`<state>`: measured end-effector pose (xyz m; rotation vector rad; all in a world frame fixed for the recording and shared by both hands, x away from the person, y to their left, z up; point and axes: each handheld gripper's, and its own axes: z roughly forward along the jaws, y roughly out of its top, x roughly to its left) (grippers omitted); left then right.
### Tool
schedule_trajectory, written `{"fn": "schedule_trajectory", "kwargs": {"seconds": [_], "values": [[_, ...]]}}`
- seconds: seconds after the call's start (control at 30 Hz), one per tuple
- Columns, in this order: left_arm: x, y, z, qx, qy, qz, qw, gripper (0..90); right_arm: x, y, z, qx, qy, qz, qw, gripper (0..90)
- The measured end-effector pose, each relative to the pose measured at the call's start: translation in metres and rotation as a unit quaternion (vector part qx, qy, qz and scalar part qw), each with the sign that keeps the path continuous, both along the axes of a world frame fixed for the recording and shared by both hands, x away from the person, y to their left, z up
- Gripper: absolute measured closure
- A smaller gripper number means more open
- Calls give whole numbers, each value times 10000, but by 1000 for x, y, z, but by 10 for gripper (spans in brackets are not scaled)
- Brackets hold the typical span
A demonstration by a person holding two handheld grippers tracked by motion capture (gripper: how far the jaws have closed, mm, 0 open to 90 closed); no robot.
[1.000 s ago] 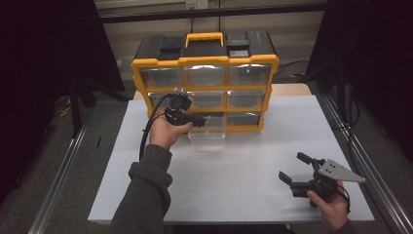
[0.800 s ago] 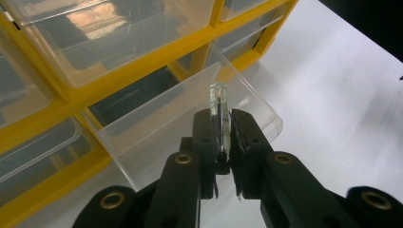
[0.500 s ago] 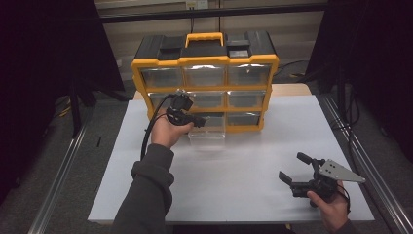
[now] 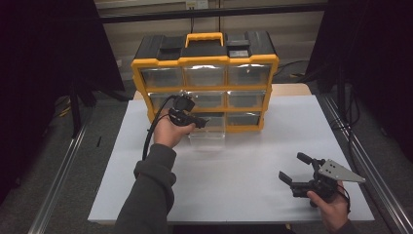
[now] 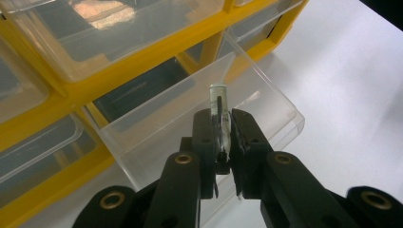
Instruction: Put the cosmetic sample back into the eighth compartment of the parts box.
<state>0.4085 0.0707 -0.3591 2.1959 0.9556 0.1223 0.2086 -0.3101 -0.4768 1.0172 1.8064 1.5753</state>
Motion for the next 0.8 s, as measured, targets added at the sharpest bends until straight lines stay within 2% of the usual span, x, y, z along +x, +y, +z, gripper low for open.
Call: {"fn": "schedule_trajectory", "kwargs": {"seconds": [0.1, 0.13, 0.33, 0.43, 0.8], "values": [[1, 0, -1, 47, 9, -47, 10000, 812, 0, 0, 0, 7, -2, 2, 10000, 21], [1, 1, 0, 129, 42, -113, 9998, 812, 0, 0, 0, -2, 0, 4, 10000, 21], [2, 0, -2, 115, 43, -106, 9999, 812, 0, 0, 0, 2, 10, 39, 10000, 21], [2, -1, -4, 104, 42, -13, 9999, 812, 0, 0, 0, 11, 23, 28, 10000, 22], [4, 0, -9, 118, 38, -19, 9999, 812, 0, 0, 0, 4, 1, 12, 10000, 21]]}}
